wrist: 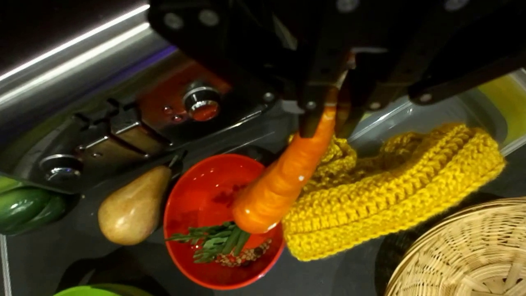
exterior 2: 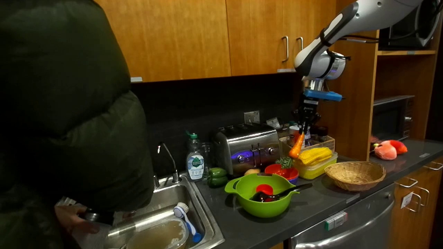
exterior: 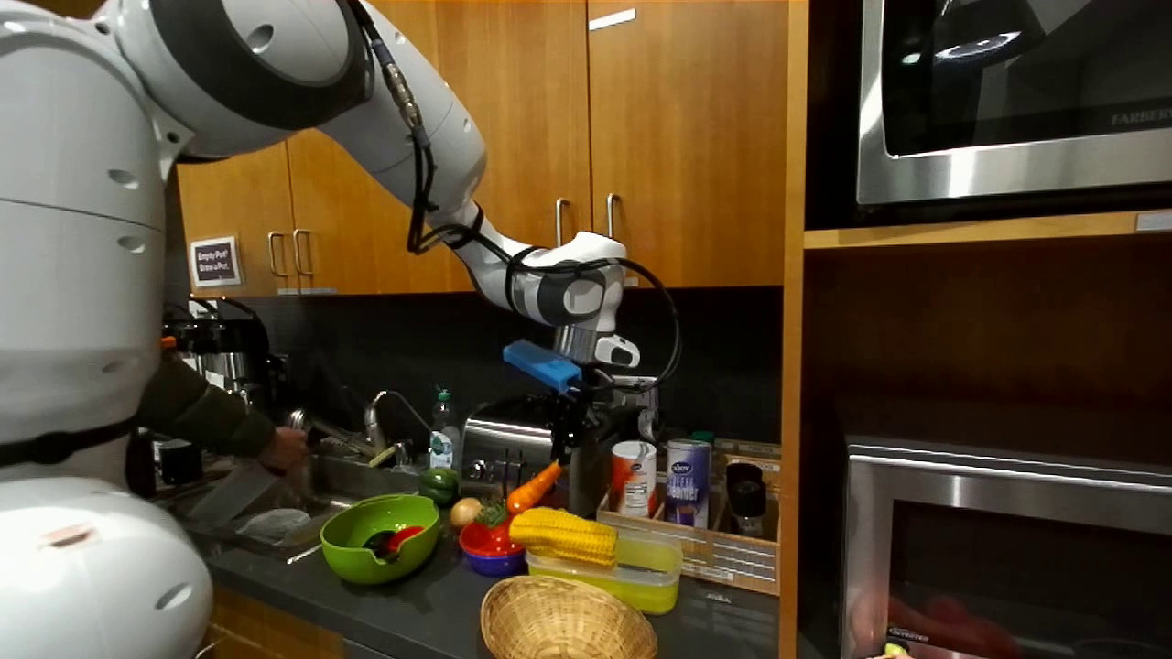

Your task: Put the carrot in the red bowl

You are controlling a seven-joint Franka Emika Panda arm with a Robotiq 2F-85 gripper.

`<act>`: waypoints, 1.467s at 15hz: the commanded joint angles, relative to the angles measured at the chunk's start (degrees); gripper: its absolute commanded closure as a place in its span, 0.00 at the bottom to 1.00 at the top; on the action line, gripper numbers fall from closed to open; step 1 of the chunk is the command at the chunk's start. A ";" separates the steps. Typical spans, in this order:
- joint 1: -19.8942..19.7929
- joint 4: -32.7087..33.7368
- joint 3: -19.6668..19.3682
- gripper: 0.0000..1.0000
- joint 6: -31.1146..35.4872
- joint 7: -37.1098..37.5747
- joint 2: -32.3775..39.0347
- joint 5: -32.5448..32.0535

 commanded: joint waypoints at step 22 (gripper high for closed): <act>1.86 -3.58 2.27 0.96 2.84 1.09 -1.48 -1.00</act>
